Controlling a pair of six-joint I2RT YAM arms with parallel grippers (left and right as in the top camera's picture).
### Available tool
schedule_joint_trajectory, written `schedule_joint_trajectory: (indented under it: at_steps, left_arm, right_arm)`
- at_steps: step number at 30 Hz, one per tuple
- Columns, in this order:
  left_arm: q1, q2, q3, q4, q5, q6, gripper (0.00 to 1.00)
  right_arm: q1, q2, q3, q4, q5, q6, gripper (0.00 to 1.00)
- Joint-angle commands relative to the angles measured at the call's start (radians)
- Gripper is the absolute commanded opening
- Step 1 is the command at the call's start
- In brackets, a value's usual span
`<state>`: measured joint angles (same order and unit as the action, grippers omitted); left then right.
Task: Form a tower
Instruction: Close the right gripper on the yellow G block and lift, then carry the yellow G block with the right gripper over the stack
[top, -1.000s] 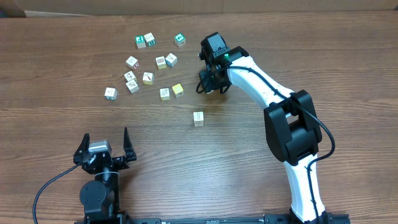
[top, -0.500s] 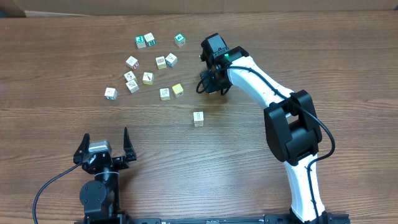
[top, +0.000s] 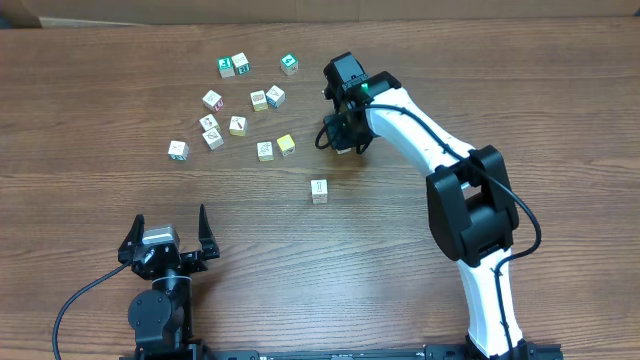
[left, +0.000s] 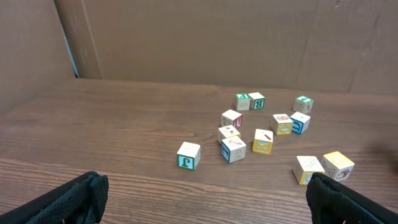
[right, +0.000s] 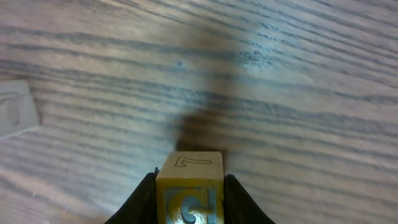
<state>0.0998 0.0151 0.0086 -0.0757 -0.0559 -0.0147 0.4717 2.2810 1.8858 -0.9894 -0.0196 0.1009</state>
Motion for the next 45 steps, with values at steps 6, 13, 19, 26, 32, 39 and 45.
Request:
schedule_joint_trajectory:
  at_steps: [6,13,19,26,32,39,45]
  left_arm:
    - [-0.002,-0.01,-0.003,0.002,0.001,0.023,0.99]
    - [-0.002,-0.01,-0.003,0.002,0.001,0.023,1.0]
    - [-0.002,-0.01,-0.003,0.002,0.001,0.023,1.0]
    - [-0.002,-0.01,-0.003,0.002,0.001,0.023,1.0]
    - [-0.002,-0.01,-0.003,0.002,0.001,0.023,0.99]
    - [-0.002,-0.01,-0.003,0.002,0.001,0.023,1.0]
    - [-0.002,-0.01,-0.003,0.002,0.001,0.023,0.99]
  right_arm:
    - [-0.001,-0.245,0.061,-0.073,0.002,0.072,0.22]
    - [0.0,-0.338,0.061,-0.15,-0.051,0.296,0.17]
    - [0.012,-0.343,0.06,-0.176,-0.139,0.348,0.17]
    - [0.017,-0.343,0.06,-0.188,-0.139,0.344,0.17]
    - [0.021,-0.343,0.06,-0.2,-0.14,0.344,0.16]
    - [0.066,-0.343,0.06,-0.199,-0.139,0.344,0.16]
    - [0.11,-0.343,0.06,-0.211,-0.139,0.345,0.15]
